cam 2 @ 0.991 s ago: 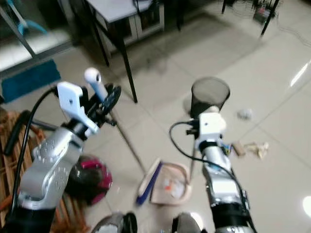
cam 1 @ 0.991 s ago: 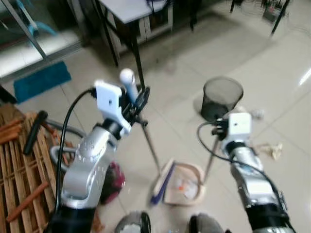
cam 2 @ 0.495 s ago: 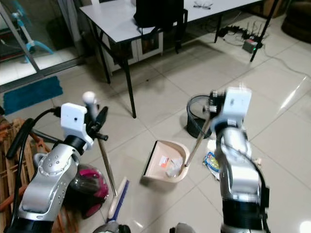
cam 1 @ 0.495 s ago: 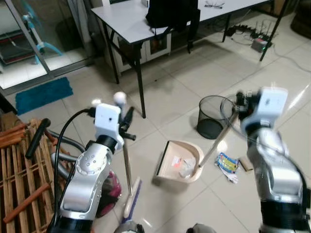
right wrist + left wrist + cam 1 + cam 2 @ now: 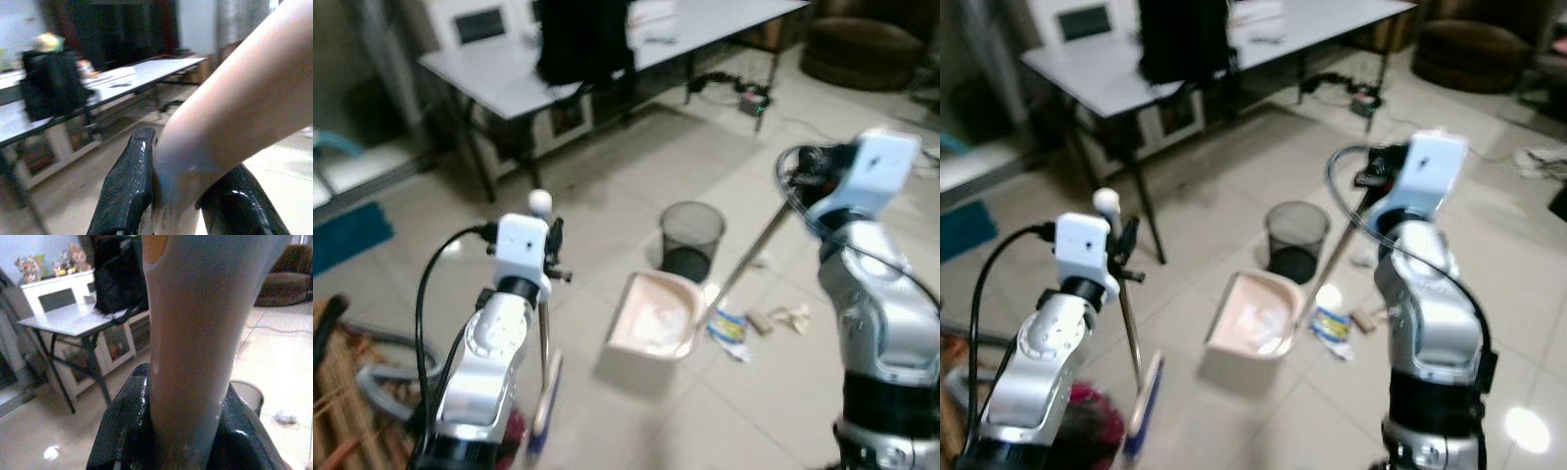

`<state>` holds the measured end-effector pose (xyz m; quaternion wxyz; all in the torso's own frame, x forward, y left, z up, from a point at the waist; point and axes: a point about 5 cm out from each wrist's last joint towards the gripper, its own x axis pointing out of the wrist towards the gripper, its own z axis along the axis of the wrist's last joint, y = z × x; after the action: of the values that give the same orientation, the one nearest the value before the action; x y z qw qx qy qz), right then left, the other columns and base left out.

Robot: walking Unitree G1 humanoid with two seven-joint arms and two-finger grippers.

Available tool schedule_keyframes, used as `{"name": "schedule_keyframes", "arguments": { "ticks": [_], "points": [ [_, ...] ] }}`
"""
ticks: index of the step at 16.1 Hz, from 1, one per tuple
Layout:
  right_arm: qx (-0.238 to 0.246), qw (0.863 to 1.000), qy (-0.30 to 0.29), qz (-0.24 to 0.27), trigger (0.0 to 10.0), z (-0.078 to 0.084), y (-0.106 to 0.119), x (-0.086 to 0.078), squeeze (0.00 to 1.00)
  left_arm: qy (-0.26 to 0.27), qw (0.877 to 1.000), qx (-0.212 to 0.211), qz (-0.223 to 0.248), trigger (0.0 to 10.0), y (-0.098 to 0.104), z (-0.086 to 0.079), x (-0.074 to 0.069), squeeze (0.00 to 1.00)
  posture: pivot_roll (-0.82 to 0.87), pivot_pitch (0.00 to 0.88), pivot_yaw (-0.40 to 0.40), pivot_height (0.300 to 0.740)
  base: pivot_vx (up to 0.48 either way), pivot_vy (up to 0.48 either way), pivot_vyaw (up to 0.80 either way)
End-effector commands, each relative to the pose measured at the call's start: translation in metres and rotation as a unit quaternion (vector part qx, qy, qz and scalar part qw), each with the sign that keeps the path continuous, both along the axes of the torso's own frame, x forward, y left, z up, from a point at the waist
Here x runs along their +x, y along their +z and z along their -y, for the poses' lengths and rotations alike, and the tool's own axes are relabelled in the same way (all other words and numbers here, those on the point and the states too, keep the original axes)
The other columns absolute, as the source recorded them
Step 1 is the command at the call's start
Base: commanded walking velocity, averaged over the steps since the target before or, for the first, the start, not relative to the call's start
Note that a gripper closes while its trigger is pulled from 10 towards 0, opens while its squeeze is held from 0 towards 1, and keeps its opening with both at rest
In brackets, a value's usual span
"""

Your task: Sweep floor

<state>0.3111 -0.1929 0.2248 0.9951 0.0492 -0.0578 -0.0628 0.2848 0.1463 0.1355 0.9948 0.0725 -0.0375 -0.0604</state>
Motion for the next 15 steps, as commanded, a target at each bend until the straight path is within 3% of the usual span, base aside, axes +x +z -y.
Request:
{"name": "schedule_keyframes", "arguments": {
  "ticks": [1,15],
  "points": [
    [0.008,1.000,-0.009,0.029,10.0,0.003,0.017,-0.001,0.00,-0.005,1.000,0.007,0.018,10.0,0.006,0.004,0.002,0.00,-0.15,0.000,0.046,0.740,0.398,0.000,0.00],
    [0.035,0.995,0.009,0.097,10.0,-0.002,0.053,0.013,0.00,0.017,0.999,0.019,0.026,10.0,0.003,-0.004,0.002,0.00,-0.15,0.000,0.044,0.740,0.407,0.000,0.00]
  ]
}}
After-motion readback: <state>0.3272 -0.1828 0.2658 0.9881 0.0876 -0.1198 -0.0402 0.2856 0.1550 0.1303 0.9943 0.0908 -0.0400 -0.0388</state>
